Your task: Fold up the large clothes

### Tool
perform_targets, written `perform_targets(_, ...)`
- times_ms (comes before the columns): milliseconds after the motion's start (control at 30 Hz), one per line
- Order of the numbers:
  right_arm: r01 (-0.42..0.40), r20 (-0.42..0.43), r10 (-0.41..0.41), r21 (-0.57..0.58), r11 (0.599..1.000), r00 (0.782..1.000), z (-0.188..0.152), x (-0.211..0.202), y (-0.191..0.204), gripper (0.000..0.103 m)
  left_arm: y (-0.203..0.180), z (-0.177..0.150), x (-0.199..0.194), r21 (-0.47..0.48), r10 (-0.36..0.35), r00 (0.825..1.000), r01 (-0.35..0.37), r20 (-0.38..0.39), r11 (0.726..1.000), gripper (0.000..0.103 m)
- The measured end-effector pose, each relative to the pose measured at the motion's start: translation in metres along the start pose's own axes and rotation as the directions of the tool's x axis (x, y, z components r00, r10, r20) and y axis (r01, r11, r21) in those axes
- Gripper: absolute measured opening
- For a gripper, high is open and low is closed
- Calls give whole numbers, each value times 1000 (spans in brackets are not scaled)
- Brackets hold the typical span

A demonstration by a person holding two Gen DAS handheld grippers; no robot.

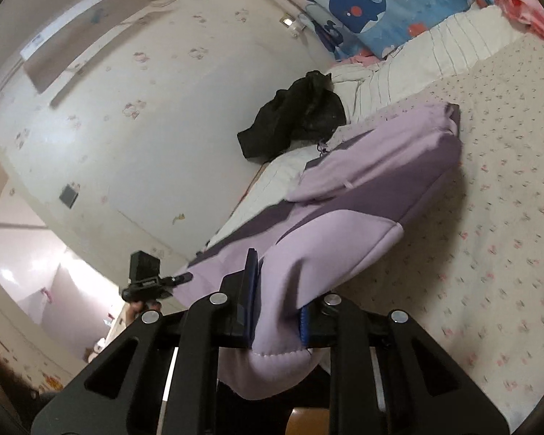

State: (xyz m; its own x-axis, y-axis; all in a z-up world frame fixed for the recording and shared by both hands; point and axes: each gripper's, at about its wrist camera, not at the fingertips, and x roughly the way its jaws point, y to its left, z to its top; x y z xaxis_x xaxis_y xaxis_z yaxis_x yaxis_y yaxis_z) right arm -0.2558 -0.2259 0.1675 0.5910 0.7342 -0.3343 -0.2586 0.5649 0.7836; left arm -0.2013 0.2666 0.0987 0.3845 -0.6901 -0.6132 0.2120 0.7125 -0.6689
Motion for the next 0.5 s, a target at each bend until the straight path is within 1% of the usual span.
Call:
perform_targets(67,14,-46,-14,-9,1000,999,-21,-14,-2,18,1,-17,2,11,-16,999,16,-39,1000,17)
perform_targets(100,41,-96,-42,-14,999,994,-41,-22,-8,18,7,-31,2,22,-17,997,19,-69,1000,17)
perform_targets(133,56,-131,-57,-17,998,990,-54,-28,-10,23,14,-39,0,35,-8,995,11,-95,999,17)
perform_targets(167,84,-239,-84,-10,996,967,-77,-29,-24,26,20,-48,4,64,11,989,-1,-147,998,24)
perform_targets(200,111,-292,-107,-4,994,950,-90,-32,-32,31,27,-60,6,105,48,977,-27,-205,994,26)
perform_targets(233,161,-334,-152,0,987,930,-101,-34,-45,32,42,-69,8,135,126,961,-94,-248,986,28)
perform_targets(267,228,-358,-209,12,974,910,-107,-40,-66,32,56,-71,8,129,176,946,-146,-272,981,30)
perform_targets(300,237,-354,-209,37,971,912,-105,-45,-76,33,70,-69,6,109,206,935,-181,-290,977,30)
perform_targets(333,237,-316,-199,84,968,927,-93,-52,-92,42,81,-59,1,92,229,932,-212,-282,973,30)
perform_targets(367,254,-278,-219,96,962,935,-80,-55,-99,51,84,-48,-3,94,250,934,-233,-254,968,32)
perform_targets(400,283,-222,-256,101,954,941,-58,-56,-107,71,84,-26,-6,101,274,942,-259,-195,961,34)
perform_targets(433,288,-180,-267,102,952,947,-35,-49,-114,80,83,-8,-6,98,269,950,-256,-157,962,45)
perform_targets(467,280,-148,-263,109,954,953,-14,-39,-123,89,82,15,-3,86,248,964,-240,-100,967,60)
perform_targets(500,273,-131,-257,123,954,957,2,-29,-131,89,81,30,0,76,237,970,-233,-58,970,68)
